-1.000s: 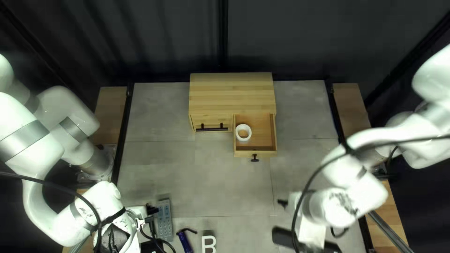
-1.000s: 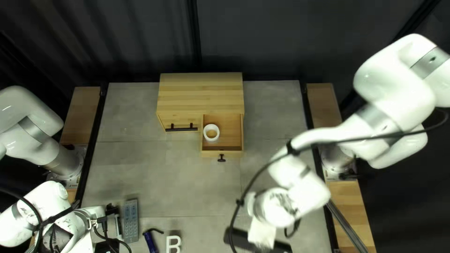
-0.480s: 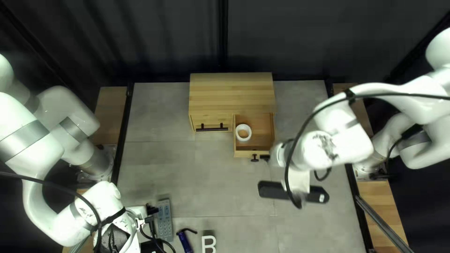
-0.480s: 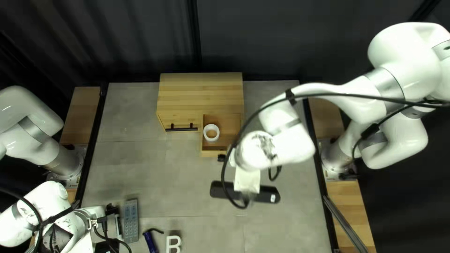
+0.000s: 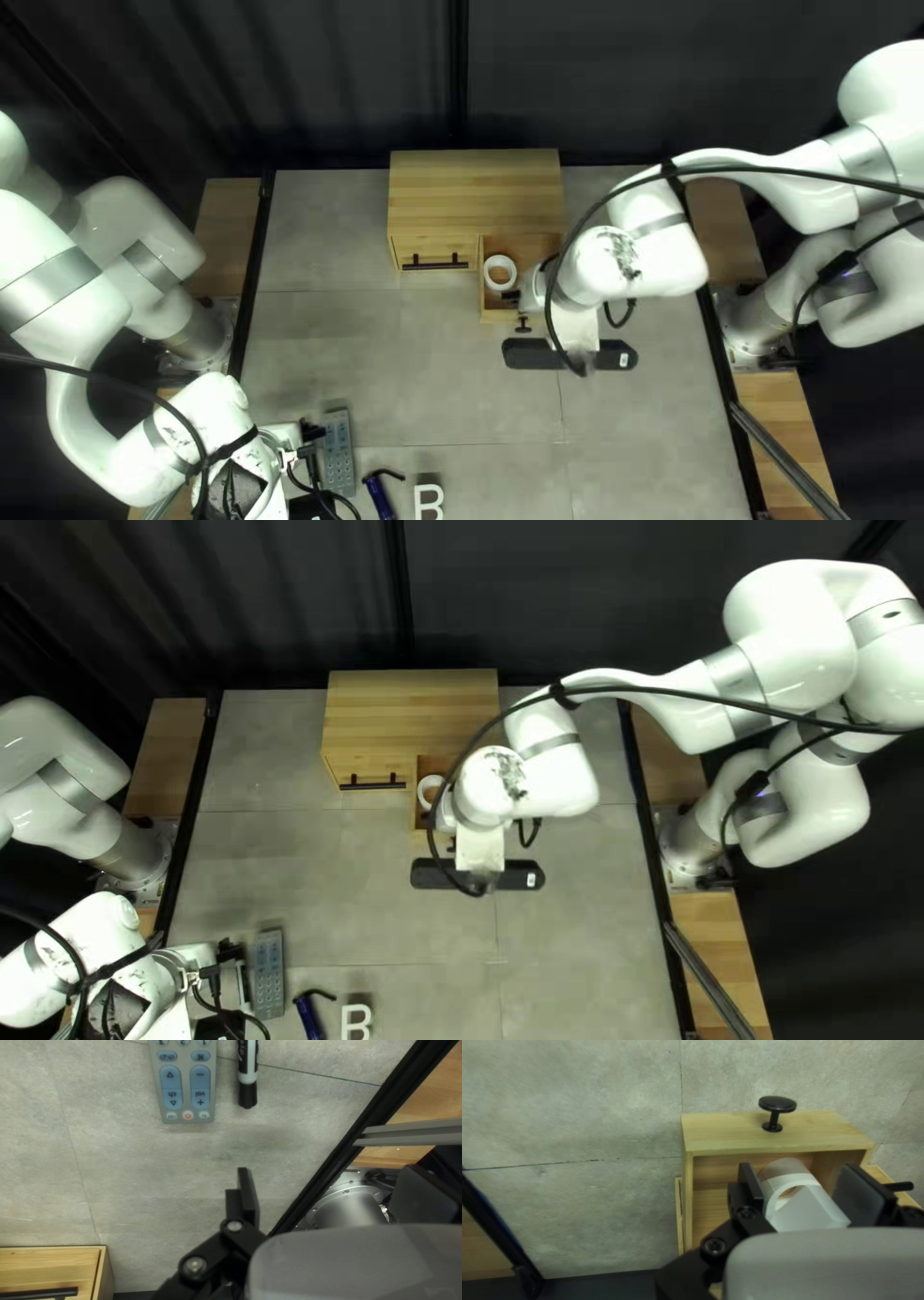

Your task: Open drawers and place objects into drawer and close

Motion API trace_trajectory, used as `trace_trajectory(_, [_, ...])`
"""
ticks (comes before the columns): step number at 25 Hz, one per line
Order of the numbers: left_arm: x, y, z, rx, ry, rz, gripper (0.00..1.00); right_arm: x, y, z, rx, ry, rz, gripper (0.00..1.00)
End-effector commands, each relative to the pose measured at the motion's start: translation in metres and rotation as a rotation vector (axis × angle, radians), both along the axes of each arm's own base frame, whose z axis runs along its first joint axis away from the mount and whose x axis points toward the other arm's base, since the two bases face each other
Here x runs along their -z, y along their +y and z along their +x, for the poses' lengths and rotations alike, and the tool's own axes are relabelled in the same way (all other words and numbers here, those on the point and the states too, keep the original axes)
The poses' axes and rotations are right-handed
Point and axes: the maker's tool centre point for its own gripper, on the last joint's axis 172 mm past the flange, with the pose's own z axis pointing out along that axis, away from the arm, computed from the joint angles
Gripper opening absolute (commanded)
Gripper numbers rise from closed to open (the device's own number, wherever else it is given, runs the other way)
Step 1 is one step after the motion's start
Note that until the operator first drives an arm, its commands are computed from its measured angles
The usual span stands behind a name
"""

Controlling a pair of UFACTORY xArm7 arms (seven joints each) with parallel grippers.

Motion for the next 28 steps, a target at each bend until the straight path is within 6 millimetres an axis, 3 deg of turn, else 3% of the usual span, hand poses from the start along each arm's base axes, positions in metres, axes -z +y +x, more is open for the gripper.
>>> trace_trajectory(1, [0.0, 0.0, 0.0, 0.0, 0.0, 0.0, 1.0, 0.005, -0.012, -0.004, -0.007, 0.006, 0.012, 0.12])
trace_trajectory(12, [0.0, 0.0, 0.0, 0.0, 0.0, 0.0, 1.0, 0.021, -0.037, 0.001, -0.038, 0.015, 0.038, 0.11])
trace_trajectory(28, [0.0, 0.0, 0.0, 0.0, 0.0, 0.0, 1.0, 0.035, -0.038, -0.004, -0.045, 0.025, 0.084, 0.1])
